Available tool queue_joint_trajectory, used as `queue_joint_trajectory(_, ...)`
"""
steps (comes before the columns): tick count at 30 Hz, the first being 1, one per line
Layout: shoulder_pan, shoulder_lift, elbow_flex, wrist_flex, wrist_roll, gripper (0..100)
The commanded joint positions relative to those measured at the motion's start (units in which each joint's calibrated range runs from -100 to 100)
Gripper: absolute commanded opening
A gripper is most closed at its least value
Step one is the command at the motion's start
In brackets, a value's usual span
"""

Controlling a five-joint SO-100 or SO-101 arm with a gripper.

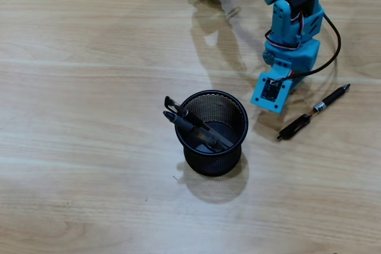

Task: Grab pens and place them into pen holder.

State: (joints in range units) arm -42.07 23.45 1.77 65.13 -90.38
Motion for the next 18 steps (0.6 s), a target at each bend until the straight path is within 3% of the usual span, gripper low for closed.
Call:
queue_joint_trajectory(1, 0.4, -7.1, -1.1, 10.1, 0.3, 2)
queue_joint_trajectory(5, 1.6, -14.2, -1.3, 17.7, 0.4, 2)
queue_joint_trajectory(10, 5.0, -22.1, -6.9, 27.0, 4.5, 2)
queue_joint_trajectory(18, 10.2, -26.0, -15.3, 27.3, 12.2, 2)
